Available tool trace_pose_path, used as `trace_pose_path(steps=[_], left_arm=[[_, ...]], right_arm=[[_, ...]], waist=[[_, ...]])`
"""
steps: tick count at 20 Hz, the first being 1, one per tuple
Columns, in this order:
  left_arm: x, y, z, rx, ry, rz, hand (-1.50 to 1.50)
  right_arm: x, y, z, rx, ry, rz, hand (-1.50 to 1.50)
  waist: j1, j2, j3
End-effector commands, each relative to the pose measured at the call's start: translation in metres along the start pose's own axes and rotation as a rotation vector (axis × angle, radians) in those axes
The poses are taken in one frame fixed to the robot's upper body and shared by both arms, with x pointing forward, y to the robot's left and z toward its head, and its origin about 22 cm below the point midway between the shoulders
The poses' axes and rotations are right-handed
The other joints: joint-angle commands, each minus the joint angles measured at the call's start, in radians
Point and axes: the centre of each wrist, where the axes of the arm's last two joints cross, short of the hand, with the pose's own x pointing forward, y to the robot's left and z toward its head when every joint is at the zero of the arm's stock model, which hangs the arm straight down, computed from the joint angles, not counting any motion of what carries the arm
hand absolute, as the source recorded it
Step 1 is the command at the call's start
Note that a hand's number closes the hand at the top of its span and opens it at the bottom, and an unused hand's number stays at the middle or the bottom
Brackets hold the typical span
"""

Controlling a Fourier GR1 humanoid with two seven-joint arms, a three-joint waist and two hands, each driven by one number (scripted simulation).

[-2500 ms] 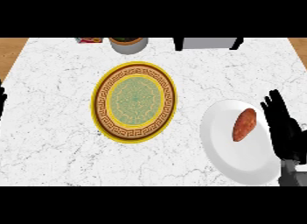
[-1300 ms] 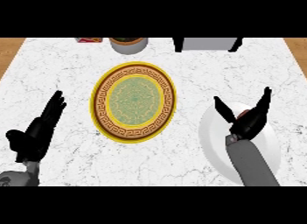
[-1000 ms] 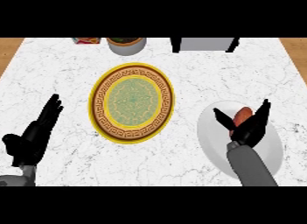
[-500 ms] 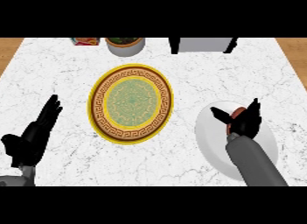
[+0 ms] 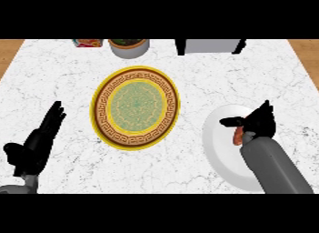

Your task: Pick the sweet potato from the plate and place it in the plate

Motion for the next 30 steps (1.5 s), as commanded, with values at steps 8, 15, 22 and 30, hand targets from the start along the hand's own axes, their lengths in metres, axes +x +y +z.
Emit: trace_pose_path(steps=[8,15,22,30], left_arm=[[0.012,-0.012,-0.015,-0.013,-0.025,-0.008,0.00],[0.004,-0.006,-0.006,-0.026,-0.022,-0.002,0.00],[0.014,-0.002,-0.019,-0.015,-0.022,-0.002,0.00],[0.010,-0.014,-0.014,-0.016,-0.019,-0.003,0.00]], right_arm=[[-0.002,-0.034,0.020,0.035,0.169,0.060,-1.50],[-0.004,-0.040,-0.013,0.034,0.227,0.119,-1.50],[-0.029,-0.014,-0.019,0.156,0.168,0.124,1.50],[-0.054,0.010,-0.011,0.106,0.078,0.122,1.50]], waist=[[0.023,0.013,0.005],[0.035,0.015,0.005],[0.039,0.017,0.006],[0.037,0.017,0.006]])
